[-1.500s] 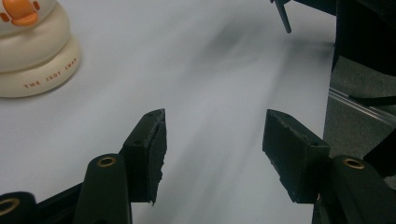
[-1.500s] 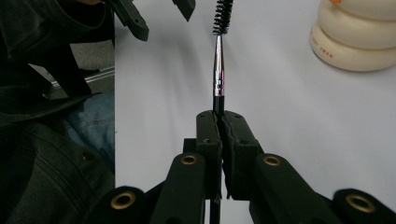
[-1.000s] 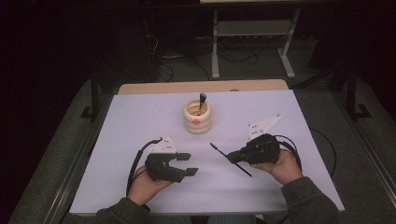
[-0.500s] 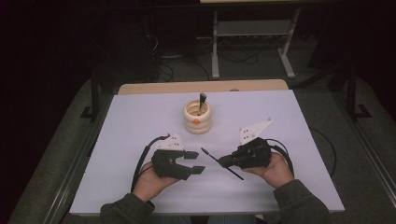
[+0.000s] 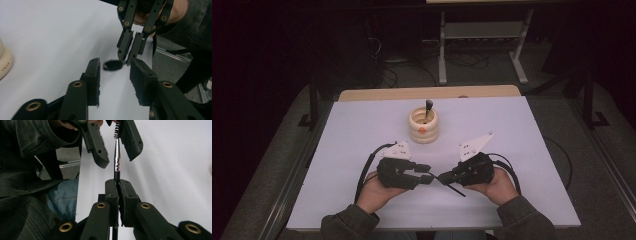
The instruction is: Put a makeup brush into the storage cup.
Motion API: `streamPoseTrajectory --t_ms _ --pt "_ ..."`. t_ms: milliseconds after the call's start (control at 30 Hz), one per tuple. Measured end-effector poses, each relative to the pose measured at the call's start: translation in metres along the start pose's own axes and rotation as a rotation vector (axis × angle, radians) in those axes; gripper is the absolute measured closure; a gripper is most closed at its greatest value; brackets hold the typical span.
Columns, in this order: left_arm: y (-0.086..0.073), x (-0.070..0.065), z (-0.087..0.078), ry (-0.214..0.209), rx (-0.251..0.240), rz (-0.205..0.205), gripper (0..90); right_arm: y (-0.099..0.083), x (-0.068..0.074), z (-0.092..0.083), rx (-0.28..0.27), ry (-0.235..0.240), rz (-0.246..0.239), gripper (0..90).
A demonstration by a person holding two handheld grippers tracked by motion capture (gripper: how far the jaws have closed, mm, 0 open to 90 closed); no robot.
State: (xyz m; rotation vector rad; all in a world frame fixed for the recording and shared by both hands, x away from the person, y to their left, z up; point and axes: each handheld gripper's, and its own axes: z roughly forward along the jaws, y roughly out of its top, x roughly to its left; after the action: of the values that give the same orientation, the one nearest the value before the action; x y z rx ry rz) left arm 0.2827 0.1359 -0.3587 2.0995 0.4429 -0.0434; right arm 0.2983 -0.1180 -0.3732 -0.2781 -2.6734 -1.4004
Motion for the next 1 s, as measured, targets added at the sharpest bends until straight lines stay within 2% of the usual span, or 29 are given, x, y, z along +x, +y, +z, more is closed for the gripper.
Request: streamPoseTrajectory --t_ms 233,367,433,533,667,733,767,833,1000 --pt "0.0 0.003 -0.001 -0.05 -0.014 -0.019 74.2 -0.001 0.003 0.006 0.01 0.004 -0.019 84.9" --pt "0.0 0.006 -0.001 -0.12 -0.034 -0.055 80.8 0.0 0.005 0.009 0.011 0.008 -0.039 84.9" --pt "0.001 0.008 -0.003 -0.148 -0.035 -0.055 83.9 0.001 0.007 0.011 0.006 0.008 -0.054 84.9" --pt "0.002 0.007 -0.004 -0.145 -0.024 -0.038 85.3 0.003 0.009 0.013 0.005 0.009 -0.064 84.8" --pt "0.005 0.006 -0.006 -0.135 -0.016 -0.04 85.9 0.005 0.011 0.015 0.0 -0.002 -0.063 83.3" --pt "0.006 0.005 -0.008 -0.121 -0.012 -0.044 85.9 0.007 0.013 0.016 0.008 -0.028 -0.062 77.9" --pt "0.008 0.005 -0.008 -0.114 -0.006 -0.038 85.9 0.008 0.014 0.017 0.012 -0.023 -0.047 77.5" --pt "0.01 0.004 -0.008 -0.108 -0.001 -0.034 85.9 0.011 0.015 0.019 0.024 -0.041 -0.072 76.5" --pt "0.013 0.001 -0.007 -0.095 0.025 0.0 85.9 0.015 0.016 0.024 0.042 -0.054 -0.057 83.2"
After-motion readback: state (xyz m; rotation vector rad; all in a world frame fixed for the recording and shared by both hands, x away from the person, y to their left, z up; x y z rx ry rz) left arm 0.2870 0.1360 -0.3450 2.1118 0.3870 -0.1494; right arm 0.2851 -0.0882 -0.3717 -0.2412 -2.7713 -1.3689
